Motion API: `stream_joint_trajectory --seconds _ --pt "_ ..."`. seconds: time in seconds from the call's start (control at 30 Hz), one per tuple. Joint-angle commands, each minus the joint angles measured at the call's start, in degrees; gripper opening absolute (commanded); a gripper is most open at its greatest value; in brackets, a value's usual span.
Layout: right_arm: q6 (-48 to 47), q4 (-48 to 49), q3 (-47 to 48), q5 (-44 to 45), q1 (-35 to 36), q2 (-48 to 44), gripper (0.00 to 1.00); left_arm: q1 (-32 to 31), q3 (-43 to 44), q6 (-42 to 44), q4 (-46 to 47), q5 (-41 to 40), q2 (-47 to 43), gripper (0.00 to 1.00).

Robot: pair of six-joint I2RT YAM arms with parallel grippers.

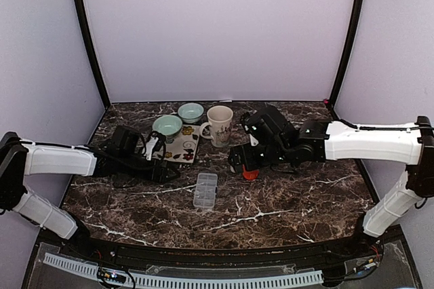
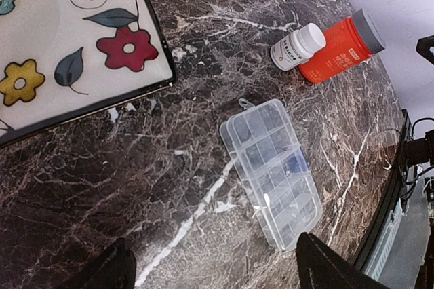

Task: Sort the pills into containers
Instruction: Pick up the pill container from the center of the board.

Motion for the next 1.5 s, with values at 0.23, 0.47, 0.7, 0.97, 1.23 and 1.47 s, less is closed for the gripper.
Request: stream_joint_trajectory --seconds 0.23,0.47,0.7,0.97,1.23,1.47 --pt "0.59 -1.23 5.91 -13.9 1.02 9.96 0.9 -1.1 4.15 1.09 -1.74 5.81 4.99 0.82" --pt "2.2 -2.93 10.2 -16.04 1.03 16.44 0.9 -1.69 5.97 2.67 -4.37 7.51 7.63 0.81" --pt "2.96 -4.64 15.81 -18.45 1.03 22.33 0.9 -2.5 8.49 3.5 -5.88 9.01 10.6 0.8" --pt "3.32 -12.38 28.62 -17.03 0.94 32.44 0.9 -3.01 7.34 3.86 -7.48 6.8 8.83 0.78" --pt "6.11 -21.07 38.0 -13.85 0.94 38.79 0.91 -2.98 2.79 3.27 -4.36 7.07 5.33 0.77" --pt "7.71 -23.46 40.36 -12.9 0.48 40.56 0.91 -2.99 0.08 1.26 -1.93 6.87 2.69 0.77"
